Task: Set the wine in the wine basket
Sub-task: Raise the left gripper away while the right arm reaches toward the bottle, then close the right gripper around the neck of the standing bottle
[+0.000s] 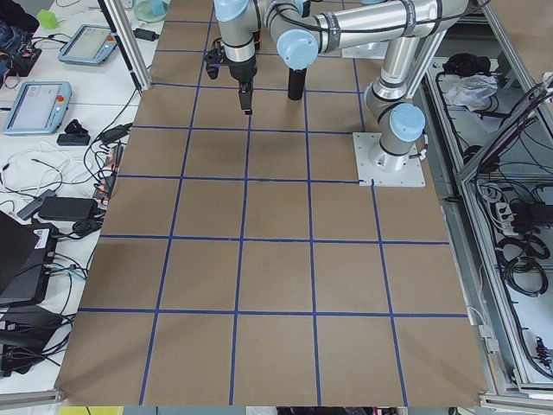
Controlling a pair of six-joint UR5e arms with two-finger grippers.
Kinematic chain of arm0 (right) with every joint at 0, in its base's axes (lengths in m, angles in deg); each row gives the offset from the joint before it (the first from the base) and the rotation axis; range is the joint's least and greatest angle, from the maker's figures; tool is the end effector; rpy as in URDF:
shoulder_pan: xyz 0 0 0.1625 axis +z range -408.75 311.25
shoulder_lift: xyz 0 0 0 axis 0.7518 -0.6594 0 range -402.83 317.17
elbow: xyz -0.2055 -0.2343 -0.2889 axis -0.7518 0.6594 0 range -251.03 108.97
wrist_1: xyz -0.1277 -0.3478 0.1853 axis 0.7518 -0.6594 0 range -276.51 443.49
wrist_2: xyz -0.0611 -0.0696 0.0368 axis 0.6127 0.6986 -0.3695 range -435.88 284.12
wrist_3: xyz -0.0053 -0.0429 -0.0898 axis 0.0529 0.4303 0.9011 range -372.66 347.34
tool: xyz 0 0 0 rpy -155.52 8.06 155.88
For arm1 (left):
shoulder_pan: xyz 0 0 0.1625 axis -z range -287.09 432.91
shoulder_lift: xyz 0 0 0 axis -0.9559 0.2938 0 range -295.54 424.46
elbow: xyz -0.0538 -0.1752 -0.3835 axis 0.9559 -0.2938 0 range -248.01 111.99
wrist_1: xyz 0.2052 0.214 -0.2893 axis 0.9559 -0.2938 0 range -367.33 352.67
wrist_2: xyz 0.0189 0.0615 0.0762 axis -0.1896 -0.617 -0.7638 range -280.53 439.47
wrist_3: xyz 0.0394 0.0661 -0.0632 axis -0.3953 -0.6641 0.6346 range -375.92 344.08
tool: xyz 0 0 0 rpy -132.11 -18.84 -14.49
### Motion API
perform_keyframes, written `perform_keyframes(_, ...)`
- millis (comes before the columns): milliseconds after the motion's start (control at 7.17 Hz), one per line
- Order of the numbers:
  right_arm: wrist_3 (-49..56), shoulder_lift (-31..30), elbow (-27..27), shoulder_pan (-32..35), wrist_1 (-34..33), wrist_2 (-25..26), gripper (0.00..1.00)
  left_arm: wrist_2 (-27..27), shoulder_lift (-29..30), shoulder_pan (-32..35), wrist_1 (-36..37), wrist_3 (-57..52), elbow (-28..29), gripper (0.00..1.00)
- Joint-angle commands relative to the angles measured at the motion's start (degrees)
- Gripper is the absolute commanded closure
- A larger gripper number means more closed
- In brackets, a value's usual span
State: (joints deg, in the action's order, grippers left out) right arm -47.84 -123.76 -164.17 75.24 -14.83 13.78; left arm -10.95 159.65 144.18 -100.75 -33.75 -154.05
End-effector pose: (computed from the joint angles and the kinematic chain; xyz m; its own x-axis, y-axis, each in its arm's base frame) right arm 0.4145 -0.3754 0.3929 -0.9992 0.0199 0.0342 0.0219 0.9980 0.0589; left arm 0.0420 -0.5369 0.4701 -0.9997 -0.0162 0.0178 -0.0147 0.9967 0.0795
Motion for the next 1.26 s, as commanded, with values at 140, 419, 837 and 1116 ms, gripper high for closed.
perform_keyframes(140, 0.5, 1.0, -1.2, 0.2, -0.1, 0.2, 0.02, -0.1, 0.2, -0.2, 0.0, -0.3, -0.6, 0.00)
perform_keyframes(419, 4.8, 0.3, -2.8, 0.2, -0.4, 1.1, 0.08, -0.1, 0.3, -0.2, 0.0, -0.2, -0.6, 0.00)
perform_keyframes(837, 4.5, 0.4, -3.0, 0.1, -2.7, 0.8, 0.06, -0.1, 0.4, -0.2, 0.0, -0.3, -0.6, 0.00)
perform_keyframes(1116, 4.7, 0.0, -3.0, -0.1, -3.0, 0.7, 0.07, 0.0, 0.9, -0.2, 0.0, -0.3, -0.8, 0.00)
